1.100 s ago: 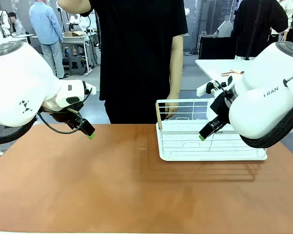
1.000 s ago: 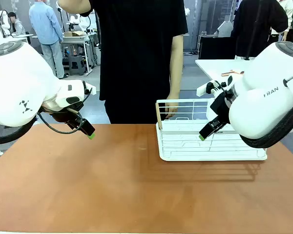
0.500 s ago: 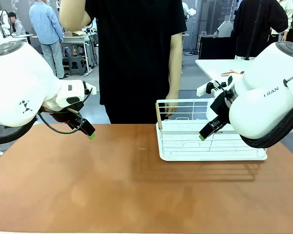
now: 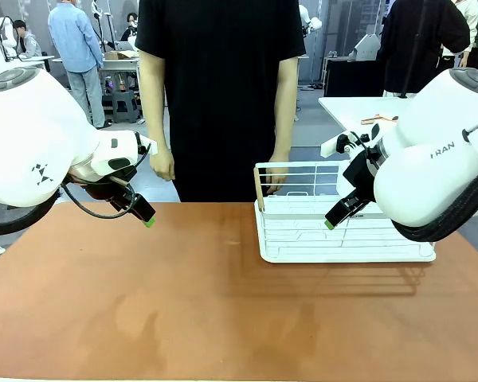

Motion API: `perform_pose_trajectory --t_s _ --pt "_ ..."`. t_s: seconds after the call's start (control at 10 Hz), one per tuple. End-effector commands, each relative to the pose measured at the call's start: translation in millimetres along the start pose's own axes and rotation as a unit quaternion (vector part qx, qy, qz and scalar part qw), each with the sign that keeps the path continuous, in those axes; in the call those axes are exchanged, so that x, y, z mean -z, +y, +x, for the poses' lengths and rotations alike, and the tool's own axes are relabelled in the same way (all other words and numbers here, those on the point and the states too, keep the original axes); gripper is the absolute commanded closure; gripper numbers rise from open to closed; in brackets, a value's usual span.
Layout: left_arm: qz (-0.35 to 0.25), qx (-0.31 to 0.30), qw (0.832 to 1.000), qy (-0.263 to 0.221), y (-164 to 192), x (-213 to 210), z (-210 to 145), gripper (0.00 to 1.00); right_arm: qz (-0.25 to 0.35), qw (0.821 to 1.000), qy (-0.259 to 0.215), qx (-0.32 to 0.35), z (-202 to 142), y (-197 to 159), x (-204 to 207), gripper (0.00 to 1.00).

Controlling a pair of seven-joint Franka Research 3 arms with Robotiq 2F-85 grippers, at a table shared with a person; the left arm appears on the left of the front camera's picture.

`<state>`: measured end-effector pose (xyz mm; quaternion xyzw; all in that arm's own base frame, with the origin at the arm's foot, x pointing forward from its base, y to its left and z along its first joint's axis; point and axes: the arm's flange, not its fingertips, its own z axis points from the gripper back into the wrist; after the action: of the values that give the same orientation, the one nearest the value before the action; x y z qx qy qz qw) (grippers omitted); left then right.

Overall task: Clean the table.
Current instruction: Pick up the Lint Roller when the human hands it over.

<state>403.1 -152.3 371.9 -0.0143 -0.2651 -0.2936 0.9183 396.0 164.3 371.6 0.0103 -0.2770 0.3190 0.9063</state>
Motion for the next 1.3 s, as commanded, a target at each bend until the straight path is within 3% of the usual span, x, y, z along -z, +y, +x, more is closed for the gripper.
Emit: perform_pose_trajectory --t_s 0.0,0.3,0.4,0.5,0.6,0.7,0.9,1.0,1.2 --pt "0.000 -0.001 1.000 0.000 0.5 0.0 -0.1 0.00 0.000 1.000 0.000 0.000 0.1 0.3 0.0 0.00" --pt "0.000 0.000 1.000 0.000 0.0 0.0 0.0 0.00 0.000 1.000 0.000 0.000 0.0 0.0 0.0 0.00" --pt "-0.027 -0.001 1.000 -0.012 6.2 -16.3 9.7 0.00 0.009 1.000 -0.005 0.012 8.7 -9.6 -19.9 0.00" --pt "-0.099 -0.054 0.993 -0.015 21.9 -41.9 25.1 0.00 0.106 0.993 -0.020 0.051 19.1 -26.7 -47.0 0.00" --pt "-0.225 -0.109 0.968 0.028 46.6 -68.4 33.2 0.00 0.201 0.975 -0.046 0.085 24.2 -45.8 -71.9 0.00" --pt "-0.333 -0.166 0.928 0.037 80.3 -86.3 27.4 0.00 0.275 0.950 -0.058 0.136 19.8 -70.6 -90.5 0.00" --pt "-0.486 -0.237 0.841 0.030 145.6 -114.9 0.1 0.00 0.405 0.880 -0.065 0.240 -7.4 -121.8 -105.8 0.00" --pt "-0.528 -0.249 0.812 0.017 180.4 -127.4 -24.3 0.00 0.443 0.848 -0.078 0.279 -28.0 -145.6 -115.2 0.00" --pt "-0.543 -0.305 0.781 -0.031 225.1 -139.3 -63.4 0.00 0.471 0.814 -0.089 0.328 -60.7 -178.9 -125.2 0.00"
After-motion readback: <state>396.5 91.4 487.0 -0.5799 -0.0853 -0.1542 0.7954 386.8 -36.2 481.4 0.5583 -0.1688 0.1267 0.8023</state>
